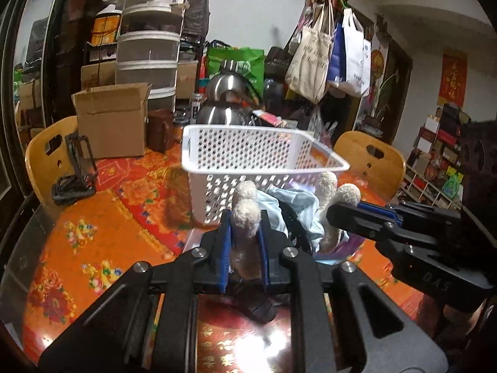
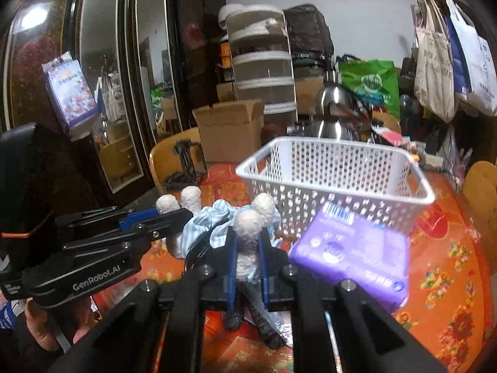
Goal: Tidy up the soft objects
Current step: 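Lift the white gloves into the basket and open both grippers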
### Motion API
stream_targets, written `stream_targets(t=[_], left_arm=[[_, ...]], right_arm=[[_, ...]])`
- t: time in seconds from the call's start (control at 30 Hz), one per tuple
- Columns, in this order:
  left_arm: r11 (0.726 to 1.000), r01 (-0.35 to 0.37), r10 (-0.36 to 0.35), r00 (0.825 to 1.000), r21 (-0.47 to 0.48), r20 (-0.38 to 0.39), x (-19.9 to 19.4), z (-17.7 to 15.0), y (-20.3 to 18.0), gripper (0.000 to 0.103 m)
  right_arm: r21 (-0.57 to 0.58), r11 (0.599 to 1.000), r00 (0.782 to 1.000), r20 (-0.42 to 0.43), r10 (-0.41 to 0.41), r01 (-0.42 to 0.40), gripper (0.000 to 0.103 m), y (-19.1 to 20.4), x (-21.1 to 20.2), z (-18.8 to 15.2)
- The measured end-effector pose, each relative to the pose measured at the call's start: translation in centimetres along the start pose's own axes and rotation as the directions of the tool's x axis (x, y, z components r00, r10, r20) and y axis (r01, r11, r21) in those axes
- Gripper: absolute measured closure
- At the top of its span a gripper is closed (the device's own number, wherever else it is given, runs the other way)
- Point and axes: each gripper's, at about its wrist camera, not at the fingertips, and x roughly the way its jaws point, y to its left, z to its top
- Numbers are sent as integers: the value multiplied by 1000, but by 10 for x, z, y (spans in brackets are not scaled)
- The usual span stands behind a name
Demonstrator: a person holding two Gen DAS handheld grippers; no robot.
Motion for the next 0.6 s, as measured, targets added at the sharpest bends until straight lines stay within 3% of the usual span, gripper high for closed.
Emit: stream_targets(t=[0.33,0.6], left_arm=[[998,54,-56,996,26,66,-10,76,-22,89],[998,55,-56,998,-23,-27,62,147,-17,89]], right_arm=[[16,1000,998,56,21,-22,92,-21,-31,51],[40,999,1000,16,-15,15,92,-56,-2,105]])
